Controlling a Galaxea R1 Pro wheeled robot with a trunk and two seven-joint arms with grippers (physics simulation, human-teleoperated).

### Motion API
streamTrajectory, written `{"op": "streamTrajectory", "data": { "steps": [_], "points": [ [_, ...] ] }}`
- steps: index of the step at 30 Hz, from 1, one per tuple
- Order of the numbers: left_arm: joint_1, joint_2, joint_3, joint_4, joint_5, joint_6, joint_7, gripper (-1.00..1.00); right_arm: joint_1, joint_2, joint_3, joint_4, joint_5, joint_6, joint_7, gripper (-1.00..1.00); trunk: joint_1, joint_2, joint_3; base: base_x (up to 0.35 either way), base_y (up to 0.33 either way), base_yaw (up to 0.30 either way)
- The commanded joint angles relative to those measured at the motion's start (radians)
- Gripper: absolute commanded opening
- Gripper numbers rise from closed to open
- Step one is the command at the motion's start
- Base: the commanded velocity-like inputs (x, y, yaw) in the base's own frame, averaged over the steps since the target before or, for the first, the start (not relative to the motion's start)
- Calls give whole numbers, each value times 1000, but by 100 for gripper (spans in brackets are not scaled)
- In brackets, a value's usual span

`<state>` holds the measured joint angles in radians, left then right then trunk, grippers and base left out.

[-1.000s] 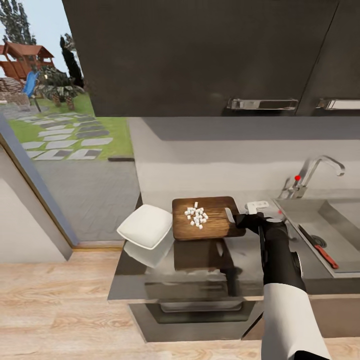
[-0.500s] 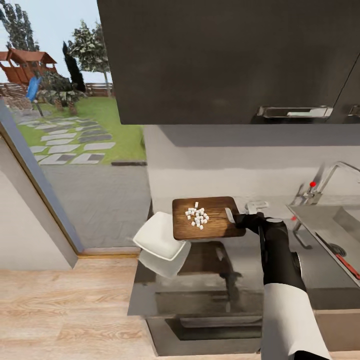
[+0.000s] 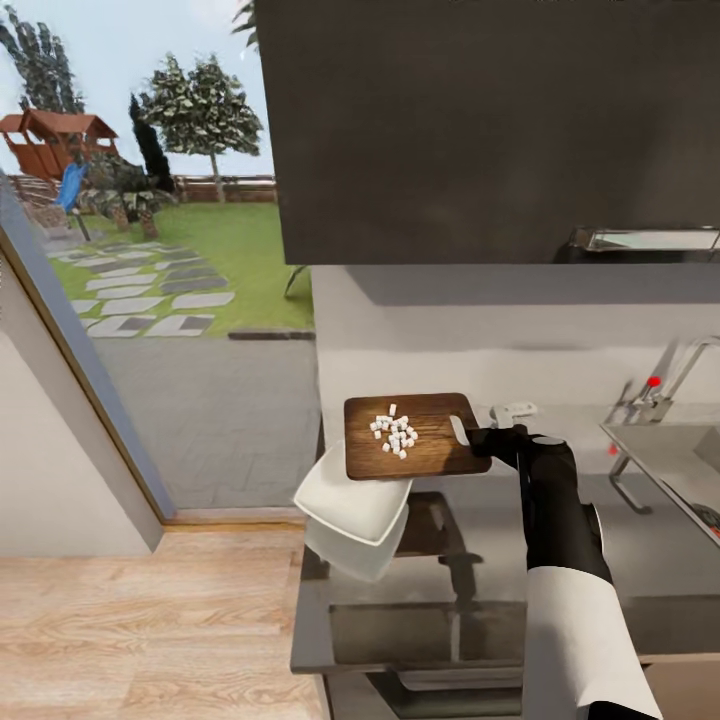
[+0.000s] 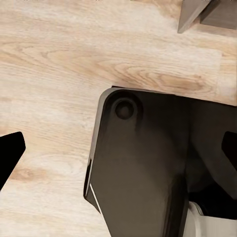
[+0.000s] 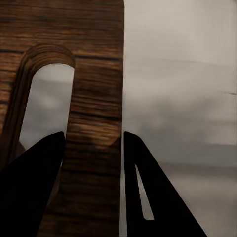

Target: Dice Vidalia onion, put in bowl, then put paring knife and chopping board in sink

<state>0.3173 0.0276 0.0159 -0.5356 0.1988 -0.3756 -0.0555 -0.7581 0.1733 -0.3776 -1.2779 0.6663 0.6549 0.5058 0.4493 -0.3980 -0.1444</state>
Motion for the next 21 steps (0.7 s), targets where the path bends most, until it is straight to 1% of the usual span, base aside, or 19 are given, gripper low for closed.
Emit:
{"op": "streamTrajectory", "data": {
  "steps": [1, 14, 16, 19, 21],
  "points": [
    [0, 0, 1, -2, 8, 0, -6, 100, -1, 1, -2, -1, 10, 2, 10, -100, 1, -2, -1, 13, 25, 0],
    [0, 0, 1, -4, 7, 0, -6, 100, -1, 1, 3, -14, 18, 2, 8, -100, 1, -2, -1, 1, 2, 0],
    [0, 0, 1, -3, 7, 0, -6, 100, -1, 1, 28, -16, 22, 2, 8, -100, 1, -2, -1, 0, 0, 0],
    [0, 0, 1, -3, 7, 0, -6, 100, -1, 1, 92, -19, 29, 2, 6, -100, 1, -2, -1, 0, 0, 0],
    [0, 0, 1, -3, 7, 0, -6, 100, -1, 1, 128, -19, 40, 5, 0, -100, 1, -2, -1, 0, 0, 0]
  ]
}}
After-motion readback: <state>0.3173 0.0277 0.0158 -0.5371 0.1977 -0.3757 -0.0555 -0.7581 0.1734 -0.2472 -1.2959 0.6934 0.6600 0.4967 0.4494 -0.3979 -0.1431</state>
